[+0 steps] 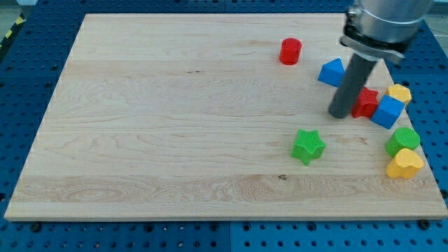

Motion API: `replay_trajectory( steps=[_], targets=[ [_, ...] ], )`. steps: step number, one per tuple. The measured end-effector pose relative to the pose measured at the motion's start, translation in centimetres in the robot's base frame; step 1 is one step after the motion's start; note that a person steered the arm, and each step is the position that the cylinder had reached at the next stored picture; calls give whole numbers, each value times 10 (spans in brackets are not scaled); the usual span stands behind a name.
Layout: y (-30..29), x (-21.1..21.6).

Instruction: Push the hexagon into the red star and blue cube

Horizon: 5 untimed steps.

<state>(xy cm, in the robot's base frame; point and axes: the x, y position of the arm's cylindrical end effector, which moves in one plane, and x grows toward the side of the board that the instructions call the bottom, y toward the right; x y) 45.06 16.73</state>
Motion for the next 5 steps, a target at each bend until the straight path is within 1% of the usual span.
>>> replay_trajectory(
  steps=[1,2,3,4,5],
  targets=[
    [-52,-31],
    [-112,-73],
    [-143,-141],
    [-114,-217],
    [-14,-251]
  ],
)
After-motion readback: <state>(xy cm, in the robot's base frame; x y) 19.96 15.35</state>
